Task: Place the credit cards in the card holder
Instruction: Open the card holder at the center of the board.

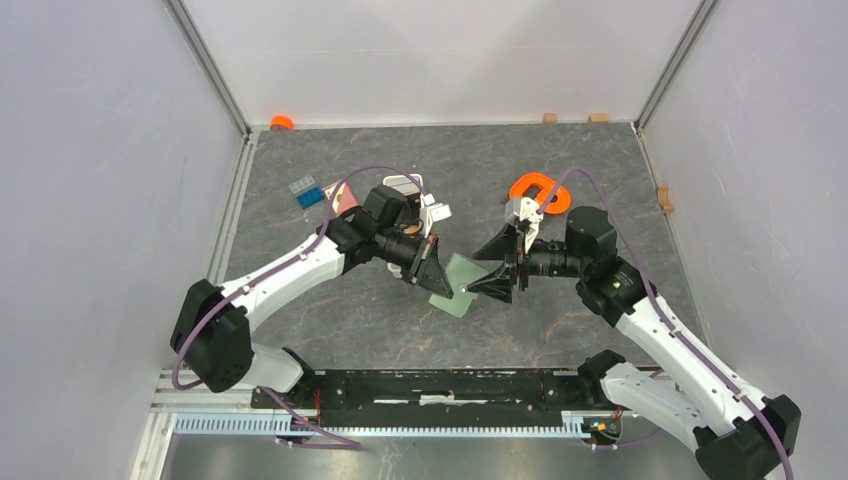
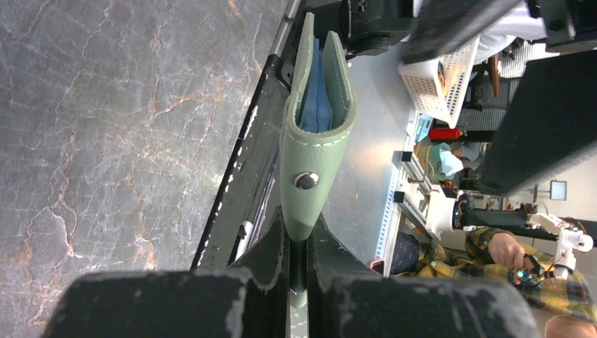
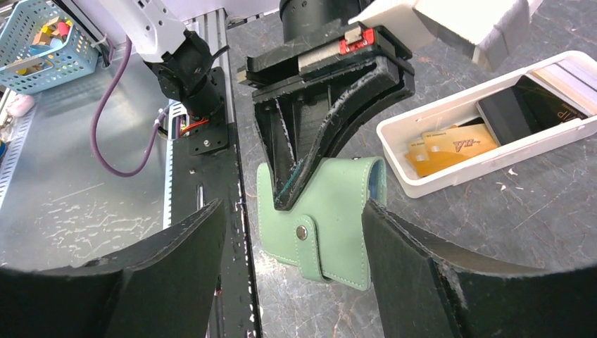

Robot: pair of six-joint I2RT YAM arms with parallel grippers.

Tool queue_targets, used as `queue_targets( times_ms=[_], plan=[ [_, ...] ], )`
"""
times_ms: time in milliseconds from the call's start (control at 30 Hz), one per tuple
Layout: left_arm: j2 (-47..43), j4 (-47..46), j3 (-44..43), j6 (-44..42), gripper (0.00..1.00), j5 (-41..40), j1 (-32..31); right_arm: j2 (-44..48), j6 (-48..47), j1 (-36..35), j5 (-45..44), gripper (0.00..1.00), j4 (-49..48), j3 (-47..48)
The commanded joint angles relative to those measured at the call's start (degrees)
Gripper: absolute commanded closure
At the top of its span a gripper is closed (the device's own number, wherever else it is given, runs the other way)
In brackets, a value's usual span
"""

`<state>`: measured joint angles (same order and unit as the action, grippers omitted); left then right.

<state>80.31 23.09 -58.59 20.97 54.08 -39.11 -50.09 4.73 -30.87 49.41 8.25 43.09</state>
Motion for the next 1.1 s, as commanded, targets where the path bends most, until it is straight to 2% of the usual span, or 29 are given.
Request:
queue_targets(
  times_ms=[0,100,433,767,1067],
  plan=[
    [0.89,2.6,-2.88,0.6,0.98,0.01,0.61,1.07,-0.66,-0.31,-0.11,0.25,-1.09,2.63],
    [1.27,3.52,-3.35,0.1,0.98,-0.08,0.97,0.49,0.66,-0.32,1.85,0.26,-2.5,2.03],
    [-0.81,-3.31,-1.55,4.08,0.98,7.5,1.23,-2.16,3.14,-0.41,11.62,0.33,-3.79,-1.72],
    [-5.56,-7.65,0.13,4.77,0.98,13.1,1.19,-2.11,-1.96,-0.46,6.29,0.36,2.15,-1.29],
    [-6.35,-8.58,0.45,5.33,0.98,13.68,1.23,-4.1,-2.54,-1.35,8.79,0.38,2.48,-1.19]
  ],
)
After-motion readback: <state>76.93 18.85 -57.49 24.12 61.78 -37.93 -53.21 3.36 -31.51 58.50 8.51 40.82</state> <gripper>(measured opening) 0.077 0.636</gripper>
